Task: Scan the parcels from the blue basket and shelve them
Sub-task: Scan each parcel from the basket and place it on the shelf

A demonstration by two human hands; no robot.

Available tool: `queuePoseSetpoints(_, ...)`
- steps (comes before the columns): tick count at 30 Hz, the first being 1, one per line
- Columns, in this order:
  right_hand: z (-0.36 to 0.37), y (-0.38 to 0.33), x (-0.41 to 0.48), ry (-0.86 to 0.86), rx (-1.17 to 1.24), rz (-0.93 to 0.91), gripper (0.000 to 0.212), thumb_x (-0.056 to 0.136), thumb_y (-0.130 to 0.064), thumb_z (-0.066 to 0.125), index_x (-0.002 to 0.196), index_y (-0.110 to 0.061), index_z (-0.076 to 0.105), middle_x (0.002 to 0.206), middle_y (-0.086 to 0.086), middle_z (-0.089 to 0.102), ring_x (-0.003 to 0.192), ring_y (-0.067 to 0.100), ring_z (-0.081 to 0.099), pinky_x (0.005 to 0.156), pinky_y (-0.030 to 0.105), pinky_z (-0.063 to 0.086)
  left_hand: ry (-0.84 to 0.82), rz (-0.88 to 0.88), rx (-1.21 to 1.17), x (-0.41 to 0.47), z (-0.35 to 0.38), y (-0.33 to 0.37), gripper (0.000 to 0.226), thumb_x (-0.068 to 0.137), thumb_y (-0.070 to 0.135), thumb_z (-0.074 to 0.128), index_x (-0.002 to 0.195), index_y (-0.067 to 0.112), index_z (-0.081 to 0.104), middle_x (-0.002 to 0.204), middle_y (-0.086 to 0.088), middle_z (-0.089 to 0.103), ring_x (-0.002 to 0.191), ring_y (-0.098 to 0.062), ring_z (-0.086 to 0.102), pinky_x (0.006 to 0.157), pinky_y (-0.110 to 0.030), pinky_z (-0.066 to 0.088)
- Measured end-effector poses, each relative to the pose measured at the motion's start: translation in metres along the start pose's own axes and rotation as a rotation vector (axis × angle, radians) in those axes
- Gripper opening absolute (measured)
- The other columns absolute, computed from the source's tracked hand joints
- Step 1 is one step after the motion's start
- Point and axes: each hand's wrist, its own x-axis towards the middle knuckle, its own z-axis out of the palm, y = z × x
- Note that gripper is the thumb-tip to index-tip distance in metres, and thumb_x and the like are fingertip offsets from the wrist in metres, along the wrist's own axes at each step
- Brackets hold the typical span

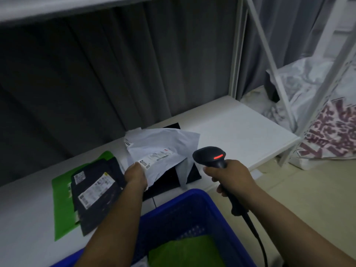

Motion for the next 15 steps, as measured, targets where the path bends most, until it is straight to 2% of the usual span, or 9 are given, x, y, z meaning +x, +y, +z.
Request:
queuePoseSetpoints(1, 0.002, 0.000, 0.001, 0.011, -0.021, -0.004, 0.024, 0.086, -0.027, 0.069, 0.086, -0.004, 0.065, 0.087, 0.017, 0.071, 0.050, 0.016, 0.060, 0.045, 0.024, 0.048, 0.012, 0.012, 0.027, 0.007, 0.003, -0.004, 0.036, 0.100, 0.021, 0.048, 0.132, 0.005, 0.053, 0.128, -0.009, 0.059, 0.108, -0.026, 0.059, 0.090, -0.033, 0.049)
queuePoseSetpoints(3, 0.006, -0.001, 0.003, 0.020, -0.051, -0.014, 0.027, 0.085, -0.027, 0.069, 0.086, 0.000, 0.065, 0.086, 0.019, 0.071, 0.049, 0.016, 0.059, 0.045, 0.024, 0.048, 0.025, 0.071, 0.067, 0.015, 0.004, -0.011, 0.042, 0.096, 0.023, 0.057, 0.135, 0.009, 0.052, 0.129, -0.006, 0.058, 0.111, -0.030, 0.059, 0.097, -0.036, 0.049)
queuePoseSetpoints(5, 0.012, -0.002, 0.004, 0.008, -0.079, -0.022, 0.030, 0.085, -0.029, 0.070, 0.087, 0.001, 0.066, 0.083, 0.017, 0.071, 0.050, 0.017, 0.060, 0.048, 0.026, 0.049, -0.009, 0.162, 0.154, 0.023, 0.002, -0.015, 0.047, 0.091, 0.019, 0.064, 0.135, 0.010, 0.052, 0.128, -0.005, 0.058, 0.110, -0.028, 0.059, 0.097, -0.033, 0.048)
queuePoseSetpoints(8, 0.021, -0.002, 0.004, -0.002, -0.144, -0.039, 0.032, 0.083, -0.033, 0.071, 0.084, -0.001, 0.065, 0.070, 0.010, 0.066, 0.056, 0.018, 0.060, 0.056, 0.031, 0.049, -0.028, 0.238, 0.248, 0.042, -0.005, -0.016, 0.058, 0.089, 0.009, 0.066, 0.142, 0.008, 0.043, 0.139, -0.011, 0.051, 0.123, -0.027, 0.052, 0.105, -0.029, 0.040)
queuePoseSetpoints(12, 0.028, -0.001, 0.001, 0.002, -0.216, -0.085, 0.029, 0.081, -0.036, 0.071, 0.083, -0.008, 0.066, 0.071, 0.003, 0.066, 0.062, 0.016, 0.062, 0.061, 0.032, 0.053, 0.143, 0.253, 0.125, 0.057, -0.014, -0.008, 0.046, 0.093, -0.006, 0.051, 0.138, 0.002, 0.047, 0.139, -0.017, 0.050, 0.125, -0.031, 0.050, 0.102, -0.029, 0.039)
queuePoseSetpoints(15, 0.030, -0.001, -0.003, -0.001, -0.259, -0.090, 0.028, 0.081, -0.040, 0.071, 0.083, -0.013, 0.066, 0.073, 0.000, 0.065, 0.061, 0.011, 0.060, 0.060, 0.027, 0.051, 0.227, 0.254, 0.234, 0.052, -0.027, -0.012, 0.036, 0.095, -0.001, 0.045, 0.129, 0.001, 0.056, 0.130, -0.019, 0.058, 0.121, -0.037, 0.054, 0.100, -0.039, 0.044)
